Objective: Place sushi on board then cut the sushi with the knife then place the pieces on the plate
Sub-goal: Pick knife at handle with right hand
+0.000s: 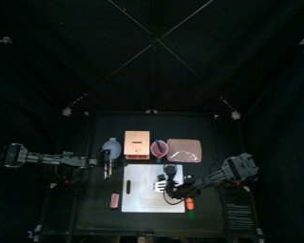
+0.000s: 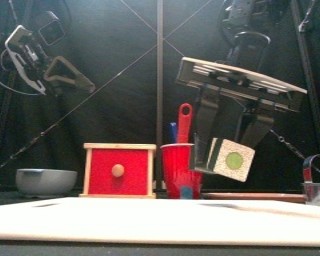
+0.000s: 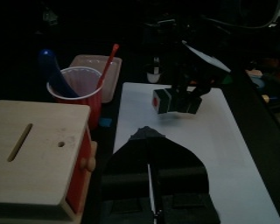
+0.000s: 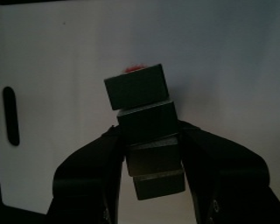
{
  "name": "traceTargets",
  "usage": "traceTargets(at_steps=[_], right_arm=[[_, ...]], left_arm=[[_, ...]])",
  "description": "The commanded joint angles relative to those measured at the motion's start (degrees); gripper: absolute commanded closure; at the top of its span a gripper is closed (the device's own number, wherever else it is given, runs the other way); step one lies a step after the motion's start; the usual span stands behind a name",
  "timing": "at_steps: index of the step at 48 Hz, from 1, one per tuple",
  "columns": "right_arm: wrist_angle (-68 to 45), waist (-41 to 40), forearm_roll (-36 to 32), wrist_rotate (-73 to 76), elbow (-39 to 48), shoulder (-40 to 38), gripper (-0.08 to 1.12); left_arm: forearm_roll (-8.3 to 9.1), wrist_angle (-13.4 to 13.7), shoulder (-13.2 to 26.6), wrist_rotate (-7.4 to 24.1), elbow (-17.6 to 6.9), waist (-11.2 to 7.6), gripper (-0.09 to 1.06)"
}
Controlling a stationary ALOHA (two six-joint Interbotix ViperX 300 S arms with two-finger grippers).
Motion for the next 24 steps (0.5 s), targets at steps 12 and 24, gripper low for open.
traceTargets(at_steps=[12,24], right_arm=[[4.13,-1.41,4.39,0.00,-9.76,5.71,0.41],[5.10,-2.46,5.45,0.09,-11.69,7.91,0.33]], left_arm=[[0.09,0.70,-0.09,0.09,-0.53,0.18,0.98],[0.18,2.29,-0.18,0.09,-0.44,0.44,0.98]])
